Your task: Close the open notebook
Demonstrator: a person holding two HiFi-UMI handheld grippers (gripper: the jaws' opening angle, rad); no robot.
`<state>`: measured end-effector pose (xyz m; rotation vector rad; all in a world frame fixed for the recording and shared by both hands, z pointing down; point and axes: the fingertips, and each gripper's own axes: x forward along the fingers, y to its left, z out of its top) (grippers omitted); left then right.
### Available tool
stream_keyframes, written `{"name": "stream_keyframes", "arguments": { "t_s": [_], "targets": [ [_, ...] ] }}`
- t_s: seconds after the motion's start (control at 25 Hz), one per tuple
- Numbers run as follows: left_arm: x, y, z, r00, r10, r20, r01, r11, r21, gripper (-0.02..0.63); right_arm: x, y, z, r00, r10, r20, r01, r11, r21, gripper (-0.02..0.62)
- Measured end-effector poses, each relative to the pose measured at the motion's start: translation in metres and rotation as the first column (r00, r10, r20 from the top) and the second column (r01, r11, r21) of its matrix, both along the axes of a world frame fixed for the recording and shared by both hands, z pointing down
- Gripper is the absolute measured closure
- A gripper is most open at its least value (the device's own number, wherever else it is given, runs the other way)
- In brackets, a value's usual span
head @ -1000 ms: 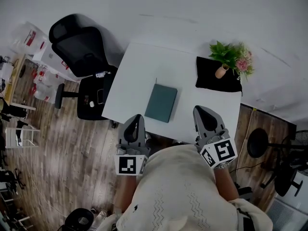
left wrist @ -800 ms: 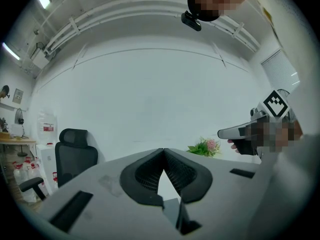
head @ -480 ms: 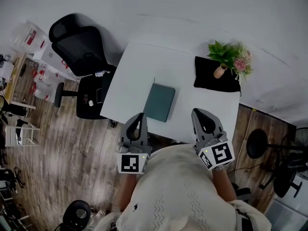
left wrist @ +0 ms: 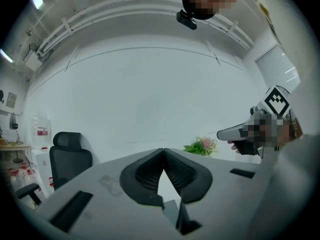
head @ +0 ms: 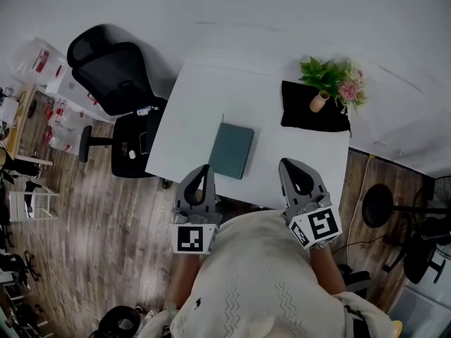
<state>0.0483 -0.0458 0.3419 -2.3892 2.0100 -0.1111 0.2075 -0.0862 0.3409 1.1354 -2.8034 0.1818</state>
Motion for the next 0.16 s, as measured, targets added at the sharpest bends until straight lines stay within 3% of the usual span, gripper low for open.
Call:
{"name": "stream_keyframes", "arguments": {
  "t_s": [0.16],
  "targets": [
    [0.0023,-0.0062,-0.0048,1.0,0.01,-0.018,-0.01,1.0,0.006,0.594,-0.0014,-0.0035,-0.0006,1.0,0.003,0.0,-0.003,1.0,0.001,0.595]
  ]
}}
